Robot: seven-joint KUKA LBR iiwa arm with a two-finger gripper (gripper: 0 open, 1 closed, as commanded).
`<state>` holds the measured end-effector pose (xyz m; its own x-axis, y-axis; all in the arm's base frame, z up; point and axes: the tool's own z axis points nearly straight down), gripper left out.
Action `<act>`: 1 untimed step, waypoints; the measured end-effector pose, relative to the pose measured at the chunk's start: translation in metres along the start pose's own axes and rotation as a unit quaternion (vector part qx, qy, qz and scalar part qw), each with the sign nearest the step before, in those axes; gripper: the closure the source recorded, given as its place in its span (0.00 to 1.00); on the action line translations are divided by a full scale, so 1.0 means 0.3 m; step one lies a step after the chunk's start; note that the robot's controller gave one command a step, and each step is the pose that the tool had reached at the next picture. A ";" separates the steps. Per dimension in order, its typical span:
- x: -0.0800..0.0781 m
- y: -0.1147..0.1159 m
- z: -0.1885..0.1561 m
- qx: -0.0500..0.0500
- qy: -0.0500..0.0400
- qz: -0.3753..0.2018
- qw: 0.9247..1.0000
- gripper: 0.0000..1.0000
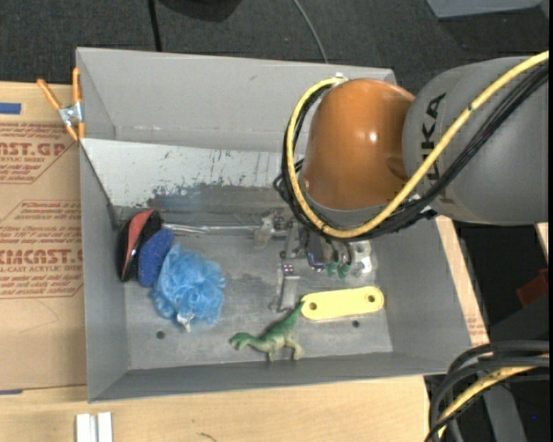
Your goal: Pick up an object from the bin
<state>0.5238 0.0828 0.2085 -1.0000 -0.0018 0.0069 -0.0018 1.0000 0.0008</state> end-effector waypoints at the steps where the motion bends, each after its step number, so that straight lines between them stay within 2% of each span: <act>1: -0.004 -0.001 -0.015 0.000 -0.004 0.001 1.000 0.00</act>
Offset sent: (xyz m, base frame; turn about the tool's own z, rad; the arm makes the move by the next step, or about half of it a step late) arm 0.0000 0.0693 -0.0639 -0.0743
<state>0.5250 0.0824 0.2130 -1.0000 -0.0007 -0.0007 -0.0007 1.0000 0.0013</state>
